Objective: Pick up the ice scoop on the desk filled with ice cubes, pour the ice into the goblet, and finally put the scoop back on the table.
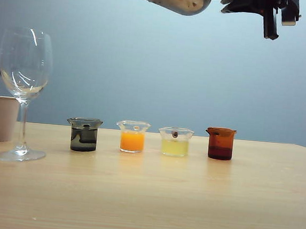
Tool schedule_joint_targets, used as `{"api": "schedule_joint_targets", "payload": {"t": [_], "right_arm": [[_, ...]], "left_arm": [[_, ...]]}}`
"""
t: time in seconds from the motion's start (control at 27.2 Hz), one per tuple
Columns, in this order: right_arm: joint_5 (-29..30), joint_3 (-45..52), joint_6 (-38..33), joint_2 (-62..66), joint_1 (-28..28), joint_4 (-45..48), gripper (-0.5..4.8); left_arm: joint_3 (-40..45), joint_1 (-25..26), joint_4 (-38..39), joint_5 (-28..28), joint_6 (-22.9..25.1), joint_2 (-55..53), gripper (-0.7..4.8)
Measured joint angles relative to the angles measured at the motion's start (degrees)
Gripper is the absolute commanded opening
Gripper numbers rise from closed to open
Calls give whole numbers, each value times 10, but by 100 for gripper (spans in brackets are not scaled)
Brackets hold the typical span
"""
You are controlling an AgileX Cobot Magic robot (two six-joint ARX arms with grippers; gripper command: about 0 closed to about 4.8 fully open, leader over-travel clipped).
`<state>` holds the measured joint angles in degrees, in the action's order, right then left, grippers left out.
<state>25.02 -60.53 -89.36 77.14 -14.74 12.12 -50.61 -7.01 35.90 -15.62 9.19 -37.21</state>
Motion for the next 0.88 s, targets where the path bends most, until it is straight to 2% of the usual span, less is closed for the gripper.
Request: {"api": "schedule_joint_targets", "payload": {"t": [0.29, 0.88], "right_arm": [[-12, -12, -13, 4, 0, -20, -5], [-12, -63, -15, 74, -67, -17, -5]], "left_arm": [[0, 0, 0, 0, 0, 0, -5], [0, 0, 0, 0, 0, 0, -5]]}}
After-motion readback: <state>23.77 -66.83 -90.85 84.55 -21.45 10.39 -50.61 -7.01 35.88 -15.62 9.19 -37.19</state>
